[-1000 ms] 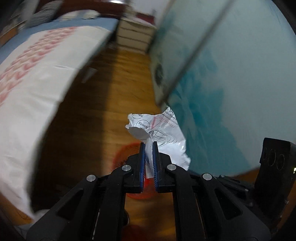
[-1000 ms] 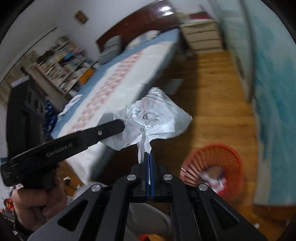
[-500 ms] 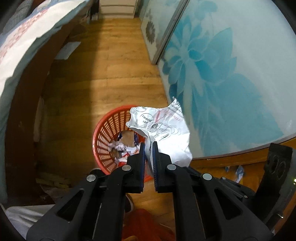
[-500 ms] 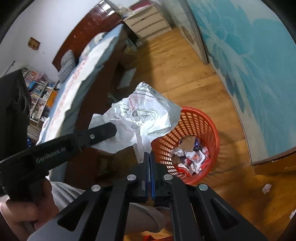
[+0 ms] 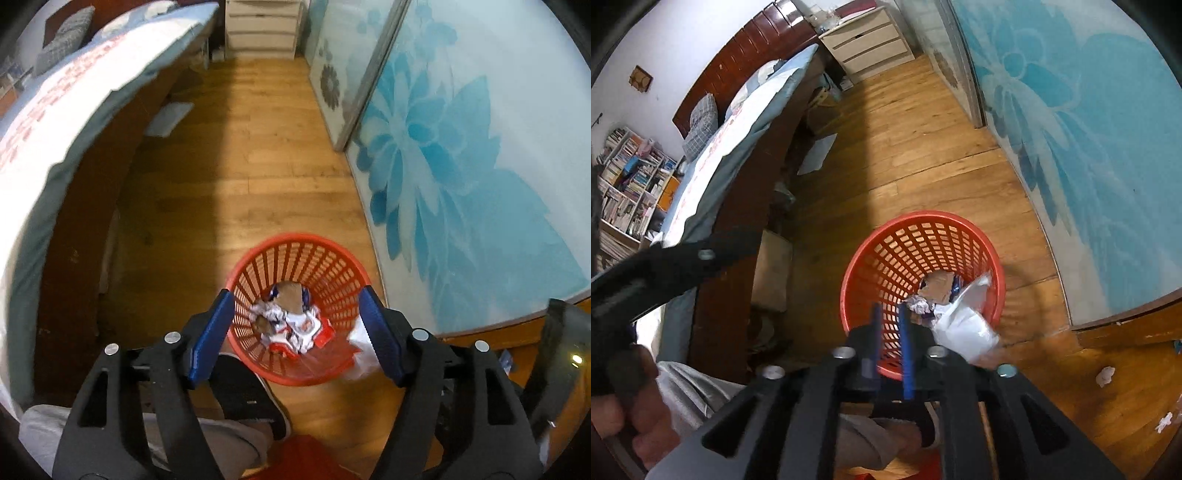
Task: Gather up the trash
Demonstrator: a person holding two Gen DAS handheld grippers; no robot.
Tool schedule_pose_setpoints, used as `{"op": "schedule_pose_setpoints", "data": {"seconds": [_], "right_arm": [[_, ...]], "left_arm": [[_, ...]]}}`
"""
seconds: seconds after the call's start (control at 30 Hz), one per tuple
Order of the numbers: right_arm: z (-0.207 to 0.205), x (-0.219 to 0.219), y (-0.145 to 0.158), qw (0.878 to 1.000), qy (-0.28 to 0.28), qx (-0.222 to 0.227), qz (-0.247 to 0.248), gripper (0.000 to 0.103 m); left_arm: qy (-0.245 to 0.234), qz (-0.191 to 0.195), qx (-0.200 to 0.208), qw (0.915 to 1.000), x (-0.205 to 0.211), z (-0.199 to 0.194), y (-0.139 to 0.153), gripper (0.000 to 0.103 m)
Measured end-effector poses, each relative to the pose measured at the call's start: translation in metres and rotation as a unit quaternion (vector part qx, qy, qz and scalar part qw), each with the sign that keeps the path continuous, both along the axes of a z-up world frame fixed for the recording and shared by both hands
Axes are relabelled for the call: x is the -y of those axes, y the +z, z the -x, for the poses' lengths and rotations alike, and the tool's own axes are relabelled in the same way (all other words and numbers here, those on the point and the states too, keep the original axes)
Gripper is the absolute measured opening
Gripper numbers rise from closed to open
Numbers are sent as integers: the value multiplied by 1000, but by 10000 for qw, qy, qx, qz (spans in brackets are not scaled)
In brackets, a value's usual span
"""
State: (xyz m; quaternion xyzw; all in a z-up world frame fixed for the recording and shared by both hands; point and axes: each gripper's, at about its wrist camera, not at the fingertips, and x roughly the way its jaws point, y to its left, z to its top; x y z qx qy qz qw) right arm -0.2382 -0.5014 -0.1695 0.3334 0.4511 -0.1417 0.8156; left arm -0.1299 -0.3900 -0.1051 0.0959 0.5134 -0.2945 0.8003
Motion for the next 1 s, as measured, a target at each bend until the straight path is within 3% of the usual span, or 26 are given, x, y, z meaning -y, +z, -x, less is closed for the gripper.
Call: {"op": "schedule_pose_setpoints", "data": {"seconds": [0.03, 0.23, 0.37, 0.43, 0.53, 0.63, 0.7, 0.8, 1.0], "right_arm": [[-2, 0, 0, 9999, 9, 116, -52, 52], [-15, -4, 16, 9993, 19, 362, -35, 81], [-32, -18, 42, 9984, 207, 499, 148, 84], [-49, -35, 71, 9958, 373, 738, 393, 89], [-77, -70, 117, 9874, 719, 1211, 719, 96], [-111, -125, 170, 9700, 1231, 1735, 1177, 96], [-135, -176, 202, 9532, 1630, 2060, 1498, 96], [-161, -234, 225, 9332, 2038, 2373, 1769, 96], [-208, -316, 221, 9117, 2598, 2478, 1997, 96]], "left_arm": [[23, 25, 45, 10000, -2, 0, 3, 70], [212, 208, 413, 9987, -33, -1, 38, 76], [543, 303, 767, 9951, -78, -8, 70, 83], [860, 319, 1023, 9905, -112, -17, 90, 85], [1598, 378, 1569, 9739, -185, -33, 127, 90], [2163, 547, 1845, 9572, -255, -43, 148, 93], [2411, 578, 2012, 9476, -289, -47, 152, 95], [2765, 336, 2268, 9333, -337, -51, 147, 96], [3048, 411, 2054, 9291, -397, -62, 119, 97]]}}
